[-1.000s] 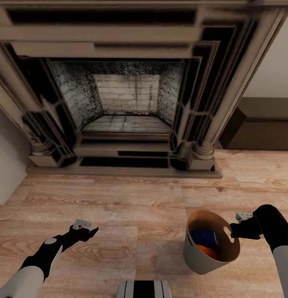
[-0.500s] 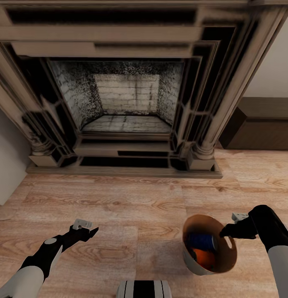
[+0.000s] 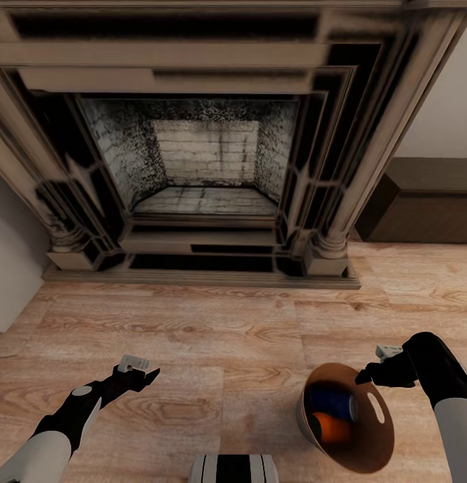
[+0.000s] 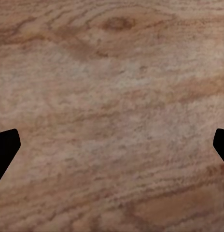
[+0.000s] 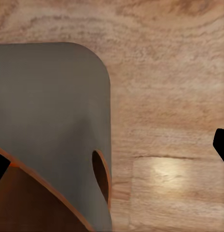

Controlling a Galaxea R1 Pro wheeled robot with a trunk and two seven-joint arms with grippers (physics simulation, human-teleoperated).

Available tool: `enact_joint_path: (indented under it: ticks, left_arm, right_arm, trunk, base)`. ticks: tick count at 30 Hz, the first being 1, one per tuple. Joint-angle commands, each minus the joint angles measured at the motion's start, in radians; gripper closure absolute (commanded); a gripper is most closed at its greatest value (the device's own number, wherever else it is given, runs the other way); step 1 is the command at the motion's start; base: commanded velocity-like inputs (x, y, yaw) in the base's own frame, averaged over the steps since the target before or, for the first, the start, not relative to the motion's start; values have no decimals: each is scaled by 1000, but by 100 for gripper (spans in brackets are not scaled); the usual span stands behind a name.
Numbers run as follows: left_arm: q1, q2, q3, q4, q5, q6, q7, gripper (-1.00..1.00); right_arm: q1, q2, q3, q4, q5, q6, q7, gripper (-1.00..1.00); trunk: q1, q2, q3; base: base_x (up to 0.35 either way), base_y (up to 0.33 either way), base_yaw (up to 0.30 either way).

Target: Put the three can of soda from the living room inside the tash can in the kitchen.

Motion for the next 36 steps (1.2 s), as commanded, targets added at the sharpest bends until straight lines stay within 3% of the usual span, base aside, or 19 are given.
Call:
enact_joint_path:
  ticks: [1,23,36]
  left_arm:
    - [0,0,0,0,0,0,0,-100]
    - [0,-1,0,0,0,-1,0,-100]
    - [0,-1,-1,13,-1,2,28,-100]
  right_arm:
    - [0,0,0,0,0,0,0,-100]
    - [0,-1,-1,0,0,0,-1,-100]
    - [1,1,0,-1,1,0,-1,-100]
  trunk:
    - [0,0,0]
    - [0,0,0]
    - [-6,3,50]
  base:
    - [0,0,0]
    - [0,0,0]
    - [0,0,0]
